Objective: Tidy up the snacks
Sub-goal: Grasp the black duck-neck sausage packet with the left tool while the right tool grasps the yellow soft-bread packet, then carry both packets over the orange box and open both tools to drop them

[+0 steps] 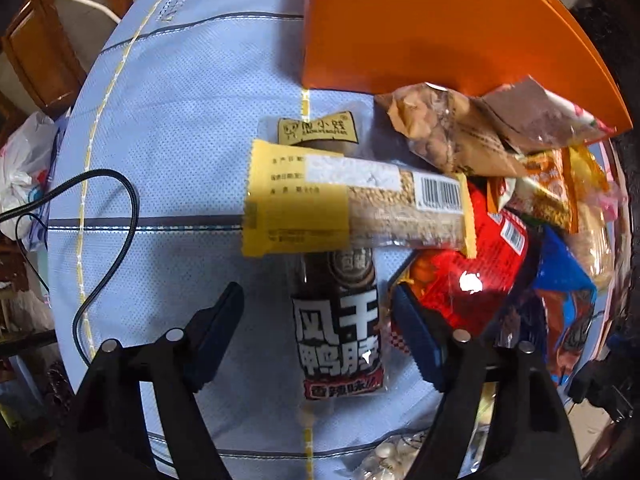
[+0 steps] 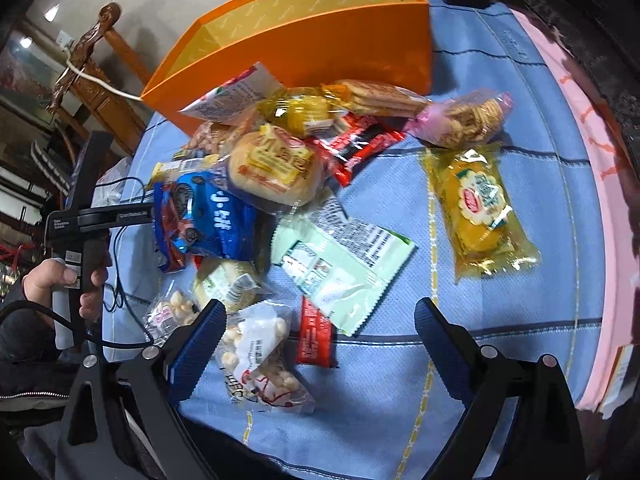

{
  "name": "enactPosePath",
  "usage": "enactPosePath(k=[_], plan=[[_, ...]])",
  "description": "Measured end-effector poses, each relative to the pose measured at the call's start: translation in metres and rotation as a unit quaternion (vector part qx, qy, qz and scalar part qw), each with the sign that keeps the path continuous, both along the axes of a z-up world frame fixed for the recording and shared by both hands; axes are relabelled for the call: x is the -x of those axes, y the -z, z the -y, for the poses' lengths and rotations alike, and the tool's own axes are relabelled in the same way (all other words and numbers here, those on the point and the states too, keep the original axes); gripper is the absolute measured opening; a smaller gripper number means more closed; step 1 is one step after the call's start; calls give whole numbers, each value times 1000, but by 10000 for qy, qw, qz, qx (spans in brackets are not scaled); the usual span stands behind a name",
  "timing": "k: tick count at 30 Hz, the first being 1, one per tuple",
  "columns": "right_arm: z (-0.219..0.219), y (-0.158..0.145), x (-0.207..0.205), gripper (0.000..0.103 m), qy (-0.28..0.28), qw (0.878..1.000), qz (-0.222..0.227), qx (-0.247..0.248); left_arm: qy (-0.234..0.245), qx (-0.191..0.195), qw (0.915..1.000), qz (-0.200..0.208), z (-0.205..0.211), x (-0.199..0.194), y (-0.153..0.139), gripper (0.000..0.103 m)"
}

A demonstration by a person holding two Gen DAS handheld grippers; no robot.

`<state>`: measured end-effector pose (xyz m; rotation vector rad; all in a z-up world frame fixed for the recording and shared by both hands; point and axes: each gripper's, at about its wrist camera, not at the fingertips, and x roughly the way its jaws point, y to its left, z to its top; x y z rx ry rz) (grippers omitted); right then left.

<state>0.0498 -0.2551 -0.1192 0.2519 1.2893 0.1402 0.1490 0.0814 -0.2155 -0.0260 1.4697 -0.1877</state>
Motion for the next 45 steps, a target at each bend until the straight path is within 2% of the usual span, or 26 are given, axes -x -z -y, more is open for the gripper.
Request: enactPosePath(k=[2, 3, 5, 7, 10, 13, 14, 15, 16, 17, 19, 22, 26, 32, 36, 40, 45], plan=[[16, 0, 1, 95, 370, 9991, 147, 173, 83, 269, 9996, -46, 1, -5, -3, 40], [27, 3, 0, 95, 624, 9975, 145, 282, 148, 55, 9999, 27, 4, -4, -5, 29], [45, 7, -4, 95, 971, 9945, 161, 346, 323, -157, 9993, 93, 8, 0, -6, 28], [59, 13, -13, 95, 1137, 9920, 118, 544, 304, -87, 9995, 65, 6, 4, -6, 28], [61, 23, -30, 95, 1065, 9911, 99, 788, 265, 29, 9996, -10, 2, 2, -7, 28], [57, 45, -57, 94, 795, 9867, -126, 1410, 233, 123, 9996, -34, -4, 10, -5, 28], [56, 57, -67, 86, 701, 9842, -314, 1596, 225, 137, 9996, -47, -4, 7, -4, 29], [56, 66, -73, 78, 636, 9842, -418, 1596, 228, 130, 9996, -56, -5, 7, -4, 30], [56, 72, -76, 55, 572, 9852, -492, 1540, 233, 116, 9996, -59, -6, 7, -3, 31], [56, 70, -78, 41, 538, 9873, -345, 1456, 231, 104, 9997, -62, -3, 5, -3, 33], [52, 70, -81, 39, 411, 9865, -399, 1535, 226, 67, 9997, -40, -6, 5, 0, 34], [48, 64, -76, 36, 291, 9910, -393, 1245, 185, 56, 9998, -32, 2, 4, 2, 34], [38, 38, -57, 36, 128, 9964, -161, 826, 120, 39, 9999, -52, 2, 8, -2, 28], [18, -9, -42, 36, -317, 9985, 335, 293, 118, 65, 9999, -33, -5, 26, -28, 27], [9, -34, -52, 36, -554, 9962, 664, 108, 75, 159, 9995, 259, -15, 37, -60, 27], [-2, -57, -60, 36, -718, 9928, 958, 53, 163, 260, 9961, 824, -15, 43, -102, 27], [-10, -67, -72, 36, -891, 9899, 1099, -32, 237, 426, 9897, 1347, -7, 44, -143, 27]])
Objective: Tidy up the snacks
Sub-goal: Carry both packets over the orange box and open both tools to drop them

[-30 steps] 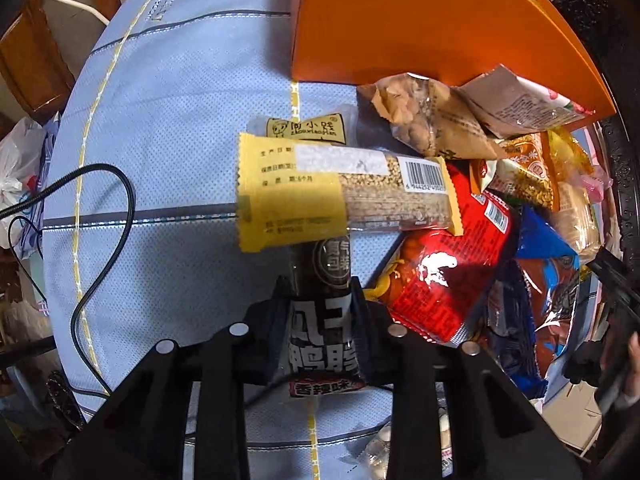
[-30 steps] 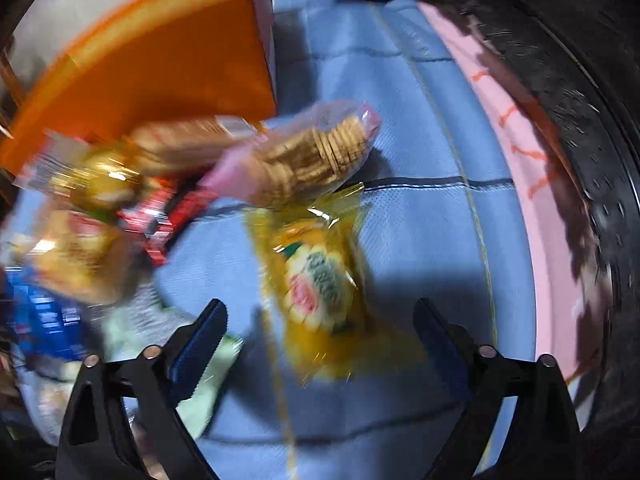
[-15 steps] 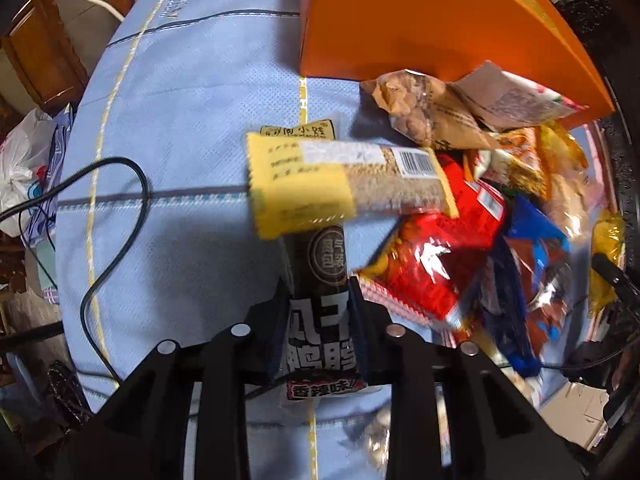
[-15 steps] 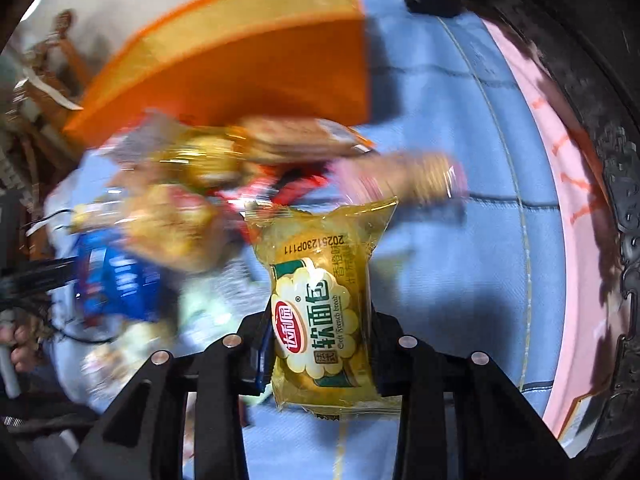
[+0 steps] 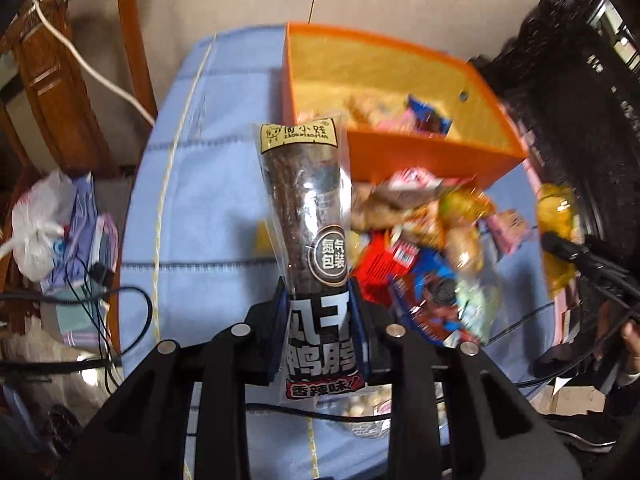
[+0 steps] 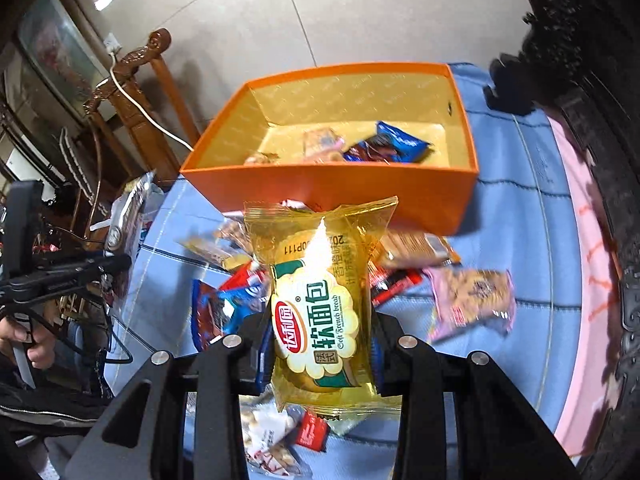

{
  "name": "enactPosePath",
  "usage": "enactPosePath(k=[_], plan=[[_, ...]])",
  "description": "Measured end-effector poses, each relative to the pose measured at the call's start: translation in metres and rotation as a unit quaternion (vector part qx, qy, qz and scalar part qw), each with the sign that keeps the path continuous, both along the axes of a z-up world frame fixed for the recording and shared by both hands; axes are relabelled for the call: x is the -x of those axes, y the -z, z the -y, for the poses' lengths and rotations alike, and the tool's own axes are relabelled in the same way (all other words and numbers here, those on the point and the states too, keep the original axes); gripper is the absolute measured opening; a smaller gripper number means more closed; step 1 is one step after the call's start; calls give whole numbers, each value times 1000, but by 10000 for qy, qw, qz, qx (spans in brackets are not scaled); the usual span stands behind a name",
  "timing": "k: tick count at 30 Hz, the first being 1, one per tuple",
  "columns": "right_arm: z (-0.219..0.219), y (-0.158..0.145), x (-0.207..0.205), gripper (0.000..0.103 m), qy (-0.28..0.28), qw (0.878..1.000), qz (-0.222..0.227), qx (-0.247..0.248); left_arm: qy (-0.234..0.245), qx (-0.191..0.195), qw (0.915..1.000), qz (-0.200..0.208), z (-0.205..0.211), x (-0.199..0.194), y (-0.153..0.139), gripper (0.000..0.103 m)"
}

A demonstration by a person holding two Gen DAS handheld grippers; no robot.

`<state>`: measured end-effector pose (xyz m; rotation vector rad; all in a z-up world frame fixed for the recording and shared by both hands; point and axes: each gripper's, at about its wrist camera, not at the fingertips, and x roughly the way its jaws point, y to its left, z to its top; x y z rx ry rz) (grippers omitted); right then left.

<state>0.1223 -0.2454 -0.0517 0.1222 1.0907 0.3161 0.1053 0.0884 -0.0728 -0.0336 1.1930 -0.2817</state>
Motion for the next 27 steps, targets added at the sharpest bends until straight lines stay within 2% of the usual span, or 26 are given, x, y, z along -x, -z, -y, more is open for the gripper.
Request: enactPosePath(k=[5, 9, 12, 17, 20, 22, 24, 25, 26, 27], plan=[[-2, -10, -13, 36, 20, 9998, 174, -92, -1, 180, 9993, 335, 8, -22, -25, 27], [1, -28, -37, 36, 151, 9985, 470, -234, 121, 247, 9981, 554, 26, -56, -44, 28], [3, -34, -62, 36, 267, 9974, 627, -233, 250, 443, 9967, 633, 44, -91, -50, 30], [0, -28, -115, 37, 511, 9955, 733, -307, 401, 544, 9969, 404, 87, -152, -36, 31], [-2, -11, -144, 37, 693, 9952, 628, -273, 326, 496, 9981, 166, 104, -180, -18, 32], [-2, 1, -155, 37, 797, 9951, 502, -283, 245, 308, 9992, 66, 113, -192, -4, 33], [-1, 16, -164, 40, 936, 9949, 283, -237, 145, 201, 9997, -39, 115, -197, 7, 44], [-1, 22, -166, 45, 993, 9947, 164, -205, 38, 101, 9999, -70, 114, -198, 11, 49], [0, 23, -165, 64, 1083, 9939, 129, -139, -26, 59, 10000, -76, 112, -198, 13, 69], [1, 22, -162, 79, 1195, 9927, 161, -46, -131, 15, 9999, -42, 108, -196, 13, 89]])
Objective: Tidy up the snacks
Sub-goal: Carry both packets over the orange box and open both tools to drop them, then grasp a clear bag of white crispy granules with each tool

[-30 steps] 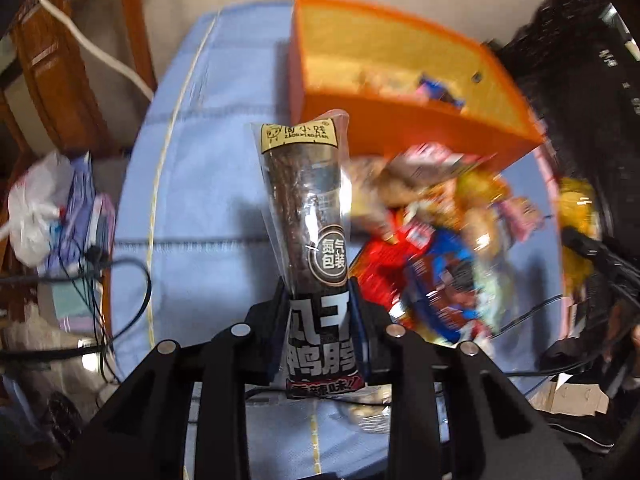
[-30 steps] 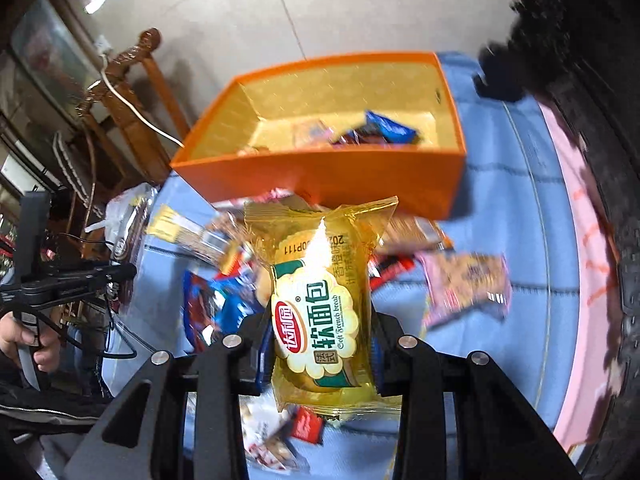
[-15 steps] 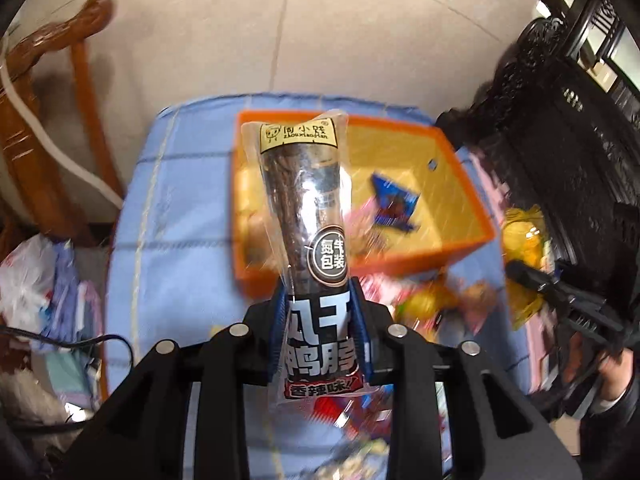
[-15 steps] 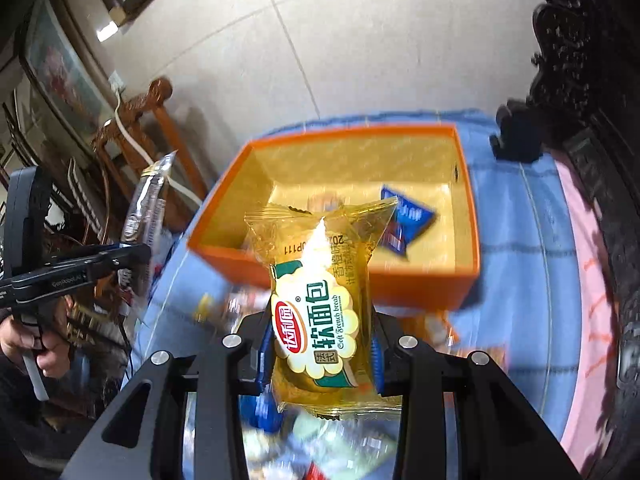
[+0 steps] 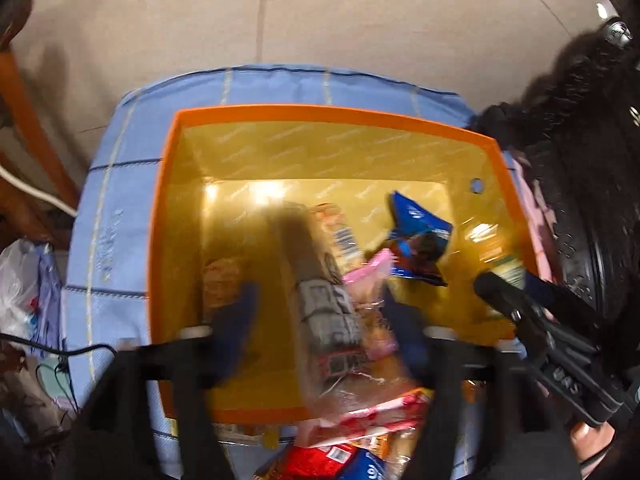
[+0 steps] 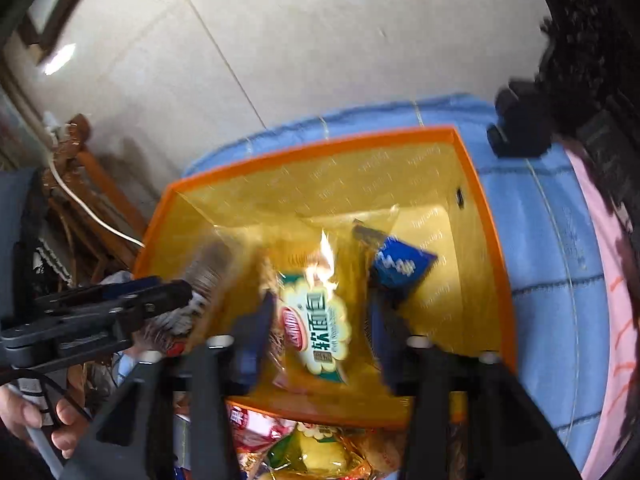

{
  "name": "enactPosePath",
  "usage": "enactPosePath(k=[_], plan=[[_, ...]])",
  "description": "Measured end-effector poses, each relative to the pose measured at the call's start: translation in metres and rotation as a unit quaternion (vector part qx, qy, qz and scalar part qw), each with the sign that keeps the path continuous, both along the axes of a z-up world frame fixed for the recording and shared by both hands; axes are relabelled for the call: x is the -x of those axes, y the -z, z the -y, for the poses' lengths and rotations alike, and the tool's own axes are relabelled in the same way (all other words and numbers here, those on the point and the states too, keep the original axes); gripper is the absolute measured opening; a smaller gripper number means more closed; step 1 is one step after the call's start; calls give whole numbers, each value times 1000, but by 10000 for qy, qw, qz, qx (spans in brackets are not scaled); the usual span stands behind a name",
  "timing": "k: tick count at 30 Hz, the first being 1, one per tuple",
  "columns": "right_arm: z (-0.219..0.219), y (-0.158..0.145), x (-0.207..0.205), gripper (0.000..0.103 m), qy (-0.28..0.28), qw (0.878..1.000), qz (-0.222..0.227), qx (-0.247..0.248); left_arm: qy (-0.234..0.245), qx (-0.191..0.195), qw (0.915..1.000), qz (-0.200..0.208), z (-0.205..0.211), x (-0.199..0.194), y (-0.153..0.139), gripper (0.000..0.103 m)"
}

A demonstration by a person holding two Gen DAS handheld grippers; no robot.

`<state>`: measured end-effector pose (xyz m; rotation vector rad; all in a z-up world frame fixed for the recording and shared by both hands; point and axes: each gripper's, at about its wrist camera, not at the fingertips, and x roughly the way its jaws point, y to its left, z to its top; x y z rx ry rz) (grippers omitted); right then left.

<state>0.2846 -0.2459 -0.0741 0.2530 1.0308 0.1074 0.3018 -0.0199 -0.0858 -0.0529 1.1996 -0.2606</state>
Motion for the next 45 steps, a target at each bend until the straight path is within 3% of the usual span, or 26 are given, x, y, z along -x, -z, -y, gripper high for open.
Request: enactPosePath(k=[2, 5, 14, 17, 23, 28, 34, 38, 41, 45], plan=[[2, -7, 12, 90, 135, 9995, 234, 191, -161, -42, 9996, 231, -10, 7, -6, 93], [3, -17, 32, 98, 198, 9977, 470, 436, -194, -64, 9995, 252, -21, 14, -9, 93], [3, -17, 100, 99, 41, 9967, 302, 749, -135, -163, 9995, 246, -38, 71, -16, 93], [4, -7, 126, 99, -104, 9969, 68, 778, 57, -387, 9990, 210, -42, 101, -11, 93], [11, 14, 171, 99, -97, 9981, -324, 519, 335, -861, 9957, 37, -49, 147, 12, 93], [17, 32, 201, 99, 27, 9982, -581, 136, 426, -815, 9952, -345, -57, 179, 35, 93], [-11, 31, 234, 99, -790, 9956, -502, 0, 496, -866, 9934, -570, -62, 201, 48, 93], [-44, 10, 256, 99, -1859, 9813, -279, -413, 390, -819, 9944, -546, -67, 205, 43, 93], [-58, 7, 270, 99, -2310, 9727, -209, -131, 391, -772, 9948, -547, -69, 214, 37, 93], [-60, 32, 279, 99, -2262, 9725, -530, 164, 431, -812, 9941, -576, -67, 233, 40, 93]])
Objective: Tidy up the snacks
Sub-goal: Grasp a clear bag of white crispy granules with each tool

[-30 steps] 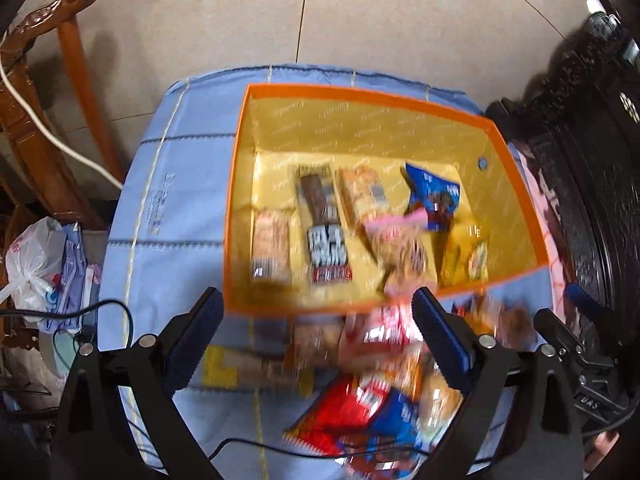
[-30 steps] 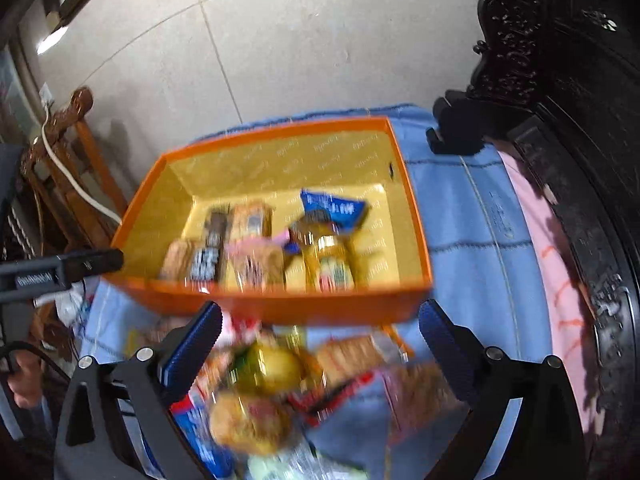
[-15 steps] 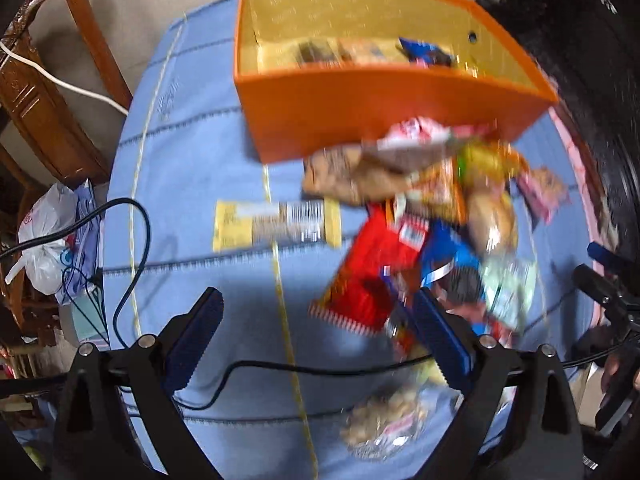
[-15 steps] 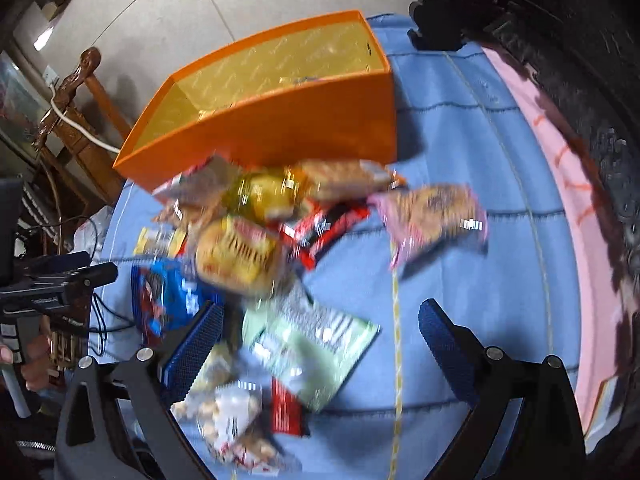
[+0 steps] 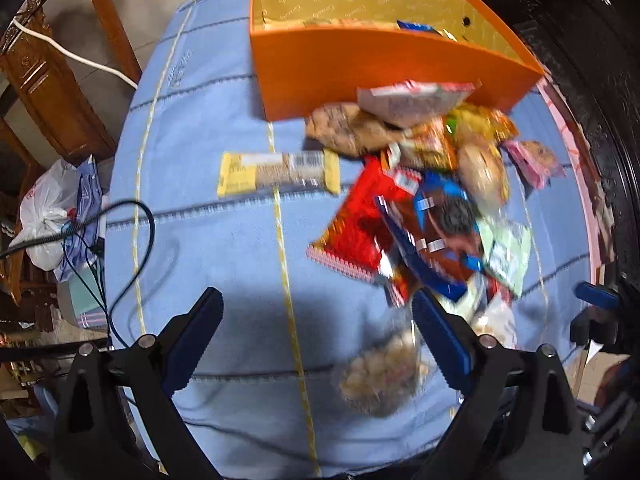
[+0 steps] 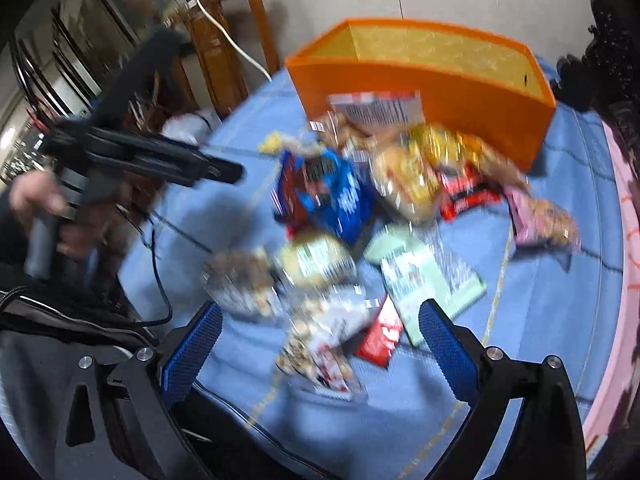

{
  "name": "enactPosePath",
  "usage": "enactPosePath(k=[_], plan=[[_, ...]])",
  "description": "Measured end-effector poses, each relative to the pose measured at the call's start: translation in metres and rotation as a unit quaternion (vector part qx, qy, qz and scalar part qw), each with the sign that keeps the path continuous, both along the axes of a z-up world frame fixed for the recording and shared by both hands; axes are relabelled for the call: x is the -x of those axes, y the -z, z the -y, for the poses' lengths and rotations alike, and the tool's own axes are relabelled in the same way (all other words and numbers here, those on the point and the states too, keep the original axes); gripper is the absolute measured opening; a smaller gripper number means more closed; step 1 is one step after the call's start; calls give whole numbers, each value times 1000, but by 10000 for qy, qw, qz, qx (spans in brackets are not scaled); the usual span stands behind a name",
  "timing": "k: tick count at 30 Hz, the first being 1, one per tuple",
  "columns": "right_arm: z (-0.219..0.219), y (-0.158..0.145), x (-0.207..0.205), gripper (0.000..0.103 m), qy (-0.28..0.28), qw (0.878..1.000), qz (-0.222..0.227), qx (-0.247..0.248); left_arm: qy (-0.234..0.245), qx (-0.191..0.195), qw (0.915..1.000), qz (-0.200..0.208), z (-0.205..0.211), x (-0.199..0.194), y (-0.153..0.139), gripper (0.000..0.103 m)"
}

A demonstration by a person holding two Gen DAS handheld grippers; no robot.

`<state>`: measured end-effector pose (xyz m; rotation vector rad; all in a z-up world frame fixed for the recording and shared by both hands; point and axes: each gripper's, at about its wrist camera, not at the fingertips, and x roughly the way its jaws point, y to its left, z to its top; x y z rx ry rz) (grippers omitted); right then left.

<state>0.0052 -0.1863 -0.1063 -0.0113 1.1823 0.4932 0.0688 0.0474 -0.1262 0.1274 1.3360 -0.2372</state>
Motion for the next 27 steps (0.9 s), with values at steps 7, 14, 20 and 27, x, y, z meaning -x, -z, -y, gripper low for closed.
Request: enactPosePath(k=[7, 14, 20, 27], plan=[[-7, 31, 11, 99, 244, 9988, -366, 194, 389, 100, 9984, -396, 5, 33, 25, 93], [-43, 85, 4, 53, 347, 9932, -953, 573, 253, 182, 9986, -431, -28, 50, 26, 93], [-37, 60, 13, 45, 750, 9932, -797, 385, 578, 219, 9976, -309, -34, 64, 24, 93], [-4, 35, 46, 45, 1515, 9865, -606, 162, 1708, -110, 9852, 38, 8, 78, 35, 93]])
